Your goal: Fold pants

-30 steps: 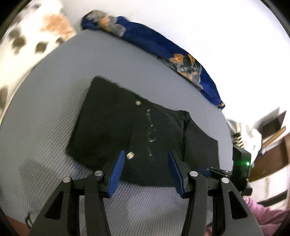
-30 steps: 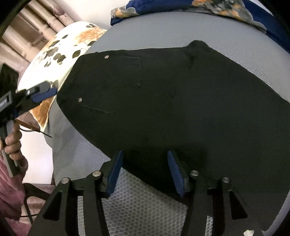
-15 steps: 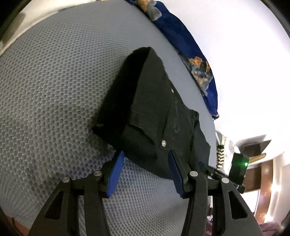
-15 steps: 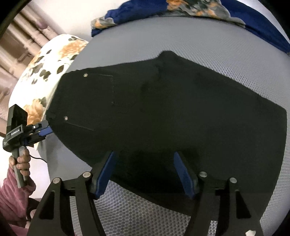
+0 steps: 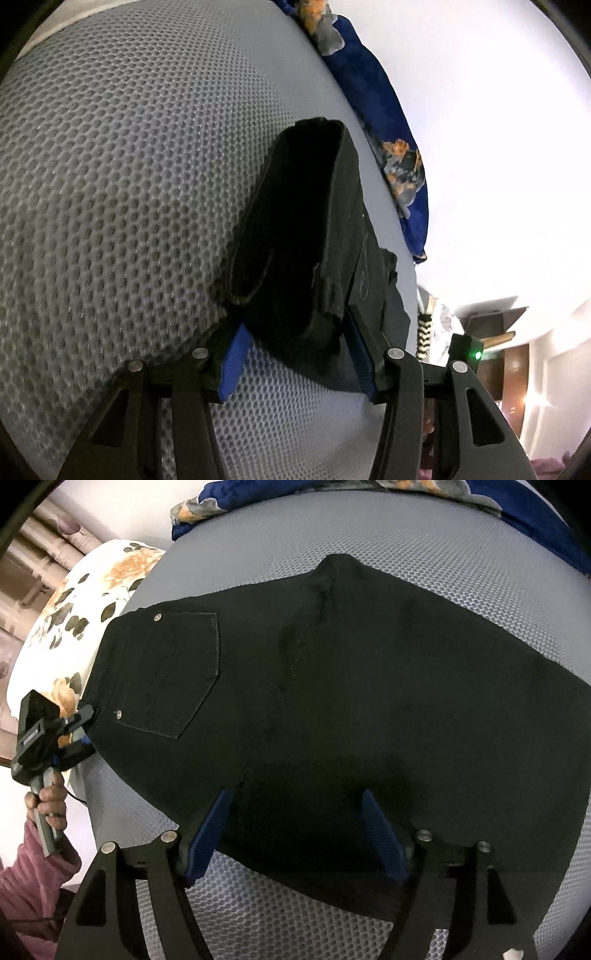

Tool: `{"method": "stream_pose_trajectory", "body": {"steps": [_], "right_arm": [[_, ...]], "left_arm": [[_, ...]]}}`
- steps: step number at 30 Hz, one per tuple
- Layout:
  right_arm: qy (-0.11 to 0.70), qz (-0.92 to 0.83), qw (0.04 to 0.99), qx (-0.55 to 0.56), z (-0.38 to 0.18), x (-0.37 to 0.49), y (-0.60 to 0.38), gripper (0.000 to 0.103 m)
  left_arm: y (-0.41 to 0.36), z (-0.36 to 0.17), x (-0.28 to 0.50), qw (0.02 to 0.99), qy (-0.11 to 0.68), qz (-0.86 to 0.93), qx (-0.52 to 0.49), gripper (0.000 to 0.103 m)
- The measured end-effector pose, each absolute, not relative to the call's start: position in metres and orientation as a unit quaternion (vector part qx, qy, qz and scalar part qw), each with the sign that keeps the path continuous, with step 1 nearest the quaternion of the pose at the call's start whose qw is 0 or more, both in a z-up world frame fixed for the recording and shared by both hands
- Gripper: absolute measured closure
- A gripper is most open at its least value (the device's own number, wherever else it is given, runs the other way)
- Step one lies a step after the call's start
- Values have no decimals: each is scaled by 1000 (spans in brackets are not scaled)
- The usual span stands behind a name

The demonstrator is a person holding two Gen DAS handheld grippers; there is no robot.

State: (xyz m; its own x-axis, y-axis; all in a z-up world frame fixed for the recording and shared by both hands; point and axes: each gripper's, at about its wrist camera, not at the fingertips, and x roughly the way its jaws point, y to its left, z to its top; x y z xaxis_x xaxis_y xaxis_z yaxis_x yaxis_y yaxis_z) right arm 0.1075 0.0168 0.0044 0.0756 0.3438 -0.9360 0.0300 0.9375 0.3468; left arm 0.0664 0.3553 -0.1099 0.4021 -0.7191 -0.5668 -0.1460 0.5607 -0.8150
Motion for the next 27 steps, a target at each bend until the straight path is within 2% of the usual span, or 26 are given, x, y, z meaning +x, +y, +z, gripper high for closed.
{"method": "stream_pose_trajectory", "body": {"steps": [10, 11, 12, 15, 19, 27], "right_arm": [[664, 111, 729, 125, 3, 105, 25, 20], [663, 110, 730, 126, 3, 105, 25, 19], [662, 110, 731, 125, 3, 105, 25, 19], [658, 111, 733, 132, 4, 105, 22, 18], [653, 110, 732, 161, 8, 108, 10, 20], [600, 76, 773, 190, 46, 105, -43, 20]], "left_arm": [[345, -105, 82, 765, 481, -186, -387, 51], [342, -104, 82, 770, 479, -182, -380, 53], [338, -104, 82, 776, 480, -174, -370, 61], [325, -97, 85, 783, 491, -162, -347, 74], [312, -61, 85, 800, 472, -175, -326, 75], [224, 26, 97, 829, 429, -245, -263, 76]]}}
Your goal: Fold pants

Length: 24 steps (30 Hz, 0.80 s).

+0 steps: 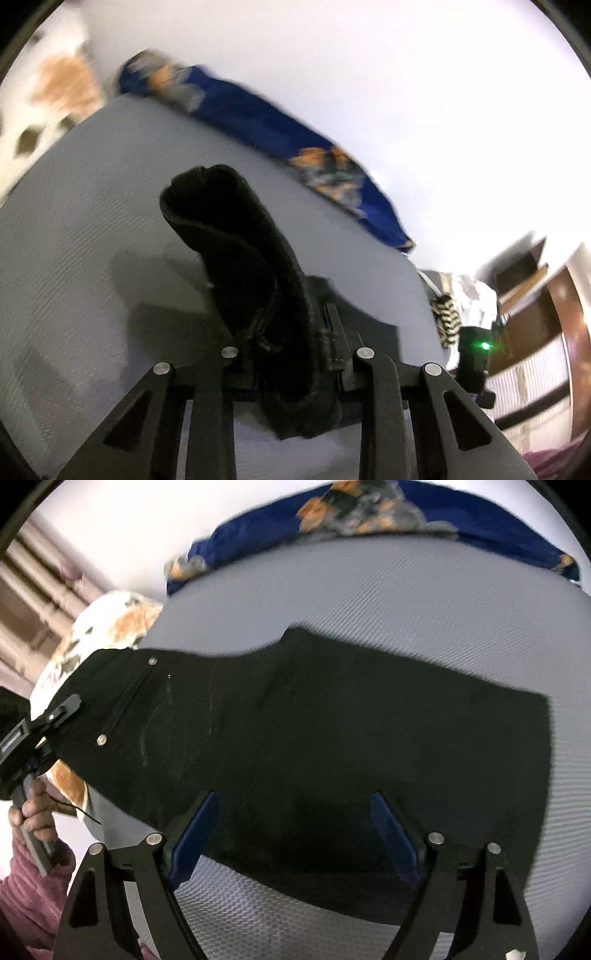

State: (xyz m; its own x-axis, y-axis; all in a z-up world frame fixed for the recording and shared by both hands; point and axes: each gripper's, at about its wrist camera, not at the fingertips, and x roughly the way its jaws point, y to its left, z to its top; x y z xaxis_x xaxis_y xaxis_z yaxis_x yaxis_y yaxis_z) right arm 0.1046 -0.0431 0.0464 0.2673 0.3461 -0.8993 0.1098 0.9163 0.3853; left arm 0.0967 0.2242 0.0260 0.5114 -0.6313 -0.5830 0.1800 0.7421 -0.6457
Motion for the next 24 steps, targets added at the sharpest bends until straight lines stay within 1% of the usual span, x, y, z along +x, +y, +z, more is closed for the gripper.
{"method": "stream_pose_trajectory", "body": {"steps": [5, 11, 17, 24], "right_arm": [[568, 43, 793, 216, 67, 96, -97, 20], [542, 2, 799, 259, 77, 82, -159, 20], [532, -26, 797, 284, 74, 68, -203, 20], [542, -24, 775, 325, 48, 56, -232, 20]], "left_arm": [[147, 57, 108, 828, 419, -295, -228, 76], [46, 54, 122, 810, 438, -344, -185, 76], [-43, 12, 127, 779, 492, -363, -136, 76], [-110, -37, 101, 771, 518, -366, -48, 76]]}}
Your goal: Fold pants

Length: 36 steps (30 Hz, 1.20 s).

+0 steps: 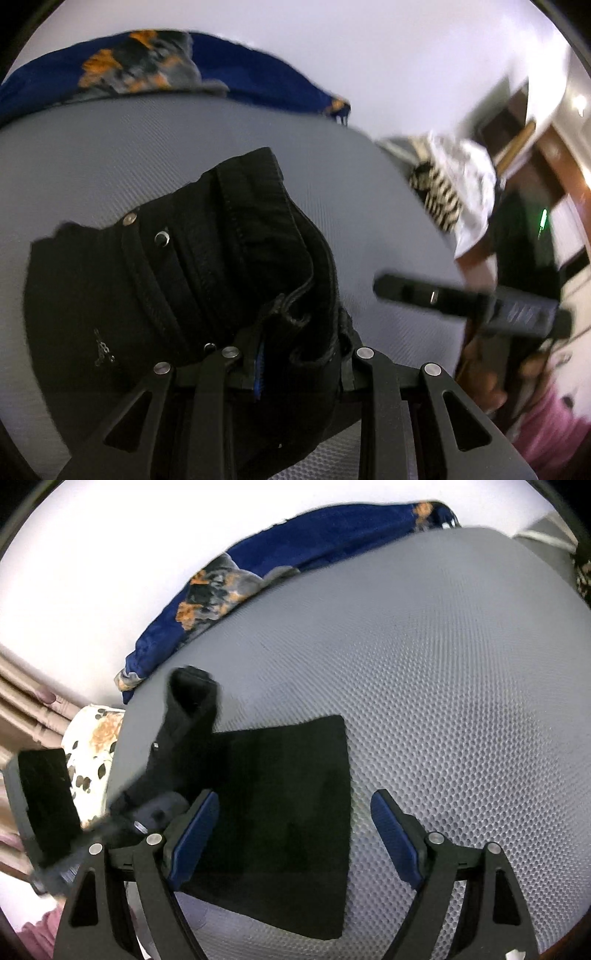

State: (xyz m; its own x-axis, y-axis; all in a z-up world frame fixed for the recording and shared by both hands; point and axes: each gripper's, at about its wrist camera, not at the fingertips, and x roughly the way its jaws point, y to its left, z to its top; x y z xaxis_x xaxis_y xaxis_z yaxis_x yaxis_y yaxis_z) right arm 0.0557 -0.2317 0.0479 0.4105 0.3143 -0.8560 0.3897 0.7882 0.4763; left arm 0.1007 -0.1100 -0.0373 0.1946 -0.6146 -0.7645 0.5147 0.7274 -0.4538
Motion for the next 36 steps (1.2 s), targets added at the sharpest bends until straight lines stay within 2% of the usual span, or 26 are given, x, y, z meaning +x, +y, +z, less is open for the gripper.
{"method": "stream_pose_trajectory", "body": {"steps": [5, 7, 9, 13, 15, 18, 24, 27, 28, 29, 31, 36], "right_arm": [[550, 6, 754, 359, 25, 62, -235, 22], [551, 24, 748, 369, 21, 65, -234, 23], [552, 52, 737, 386, 14, 69, -234, 24], [559, 90, 716, 409, -4, 79, -232, 26], [563, 103, 709, 412, -11, 84, -230, 32], [565, 129, 698, 420, -21, 93, -226, 38], [560, 155, 693, 428, -34, 120, -222, 42], [559, 149, 698, 423, -33, 129, -219, 54], [560, 144, 701, 417, -33, 130, -219, 70], [562, 140, 704, 411, -31, 131, -218, 79], [560, 127, 717, 395, -21, 126, -216, 91], [540, 99, 755, 357, 24, 102, -211, 93]], "left_arm": [[-136, -59, 79, 786, 503, -358, 40, 73], [-140, -55, 72, 786, 496, -363, 66, 66], [-142, -53, 68, 780, 496, -375, 73, 55], [-132, -40, 57, 772, 492, -398, 65, 50], [-121, -32, 55, 776, 484, -400, 61, 43], [-94, -21, 58, 794, 470, -383, 47, 43], [-33, -26, 85, 829, 480, -287, 7, 43], [-13, -35, 101, 840, 482, -249, -7, 43], [-6, -38, 105, 841, 485, -237, -13, 43], [0, -40, 107, 842, 487, -230, -20, 43], [7, -40, 110, 842, 489, -225, -35, 43], [3, -33, 110, 846, 475, -242, -24, 43]]}}
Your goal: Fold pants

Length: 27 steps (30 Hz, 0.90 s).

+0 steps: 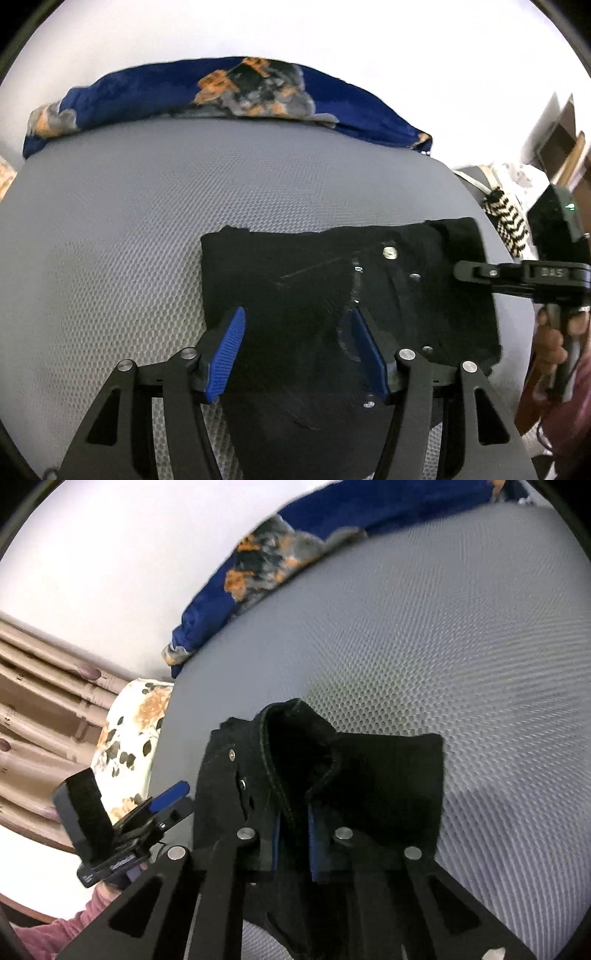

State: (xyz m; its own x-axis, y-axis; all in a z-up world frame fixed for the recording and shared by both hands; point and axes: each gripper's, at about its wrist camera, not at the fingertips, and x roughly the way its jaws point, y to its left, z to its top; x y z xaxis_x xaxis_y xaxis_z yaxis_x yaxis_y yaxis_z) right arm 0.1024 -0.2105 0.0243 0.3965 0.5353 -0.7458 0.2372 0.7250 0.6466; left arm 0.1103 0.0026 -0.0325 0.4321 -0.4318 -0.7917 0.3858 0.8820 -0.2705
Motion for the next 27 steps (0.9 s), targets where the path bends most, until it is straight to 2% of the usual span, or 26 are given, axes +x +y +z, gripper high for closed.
{"method": "stream_pose_trajectory", "body": {"steps": [3, 8, 12, 15, 17, 19, 27], "right_arm": [[533, 67, 761, 364, 31, 86, -219, 93], [548, 2, 746, 378, -4, 67, -236, 93], [553, -7, 747, 370, -18, 68, -235, 88], [562, -12, 749, 351, -15, 72, -233, 84], [564, -13, 747, 352, -12, 73, -232, 76], [566, -19, 747, 349, -5, 68, -231, 74], [584, -20, 745, 322, 17, 23, -216, 74]], "left_arm": [[-6, -34, 109, 839, 477, -262, -17, 43], [-24, -48, 106, 821, 491, -290, 12, 43], [-34, -71, 112, 802, 518, -296, 39, 43], [-40, -70, 111, 806, 511, -293, 54, 43], [-41, -68, 111, 806, 514, -289, 56, 43], [-40, -64, 108, 804, 519, -288, 46, 43], [-32, -58, 74, 800, 520, -293, 59, 42]]}}
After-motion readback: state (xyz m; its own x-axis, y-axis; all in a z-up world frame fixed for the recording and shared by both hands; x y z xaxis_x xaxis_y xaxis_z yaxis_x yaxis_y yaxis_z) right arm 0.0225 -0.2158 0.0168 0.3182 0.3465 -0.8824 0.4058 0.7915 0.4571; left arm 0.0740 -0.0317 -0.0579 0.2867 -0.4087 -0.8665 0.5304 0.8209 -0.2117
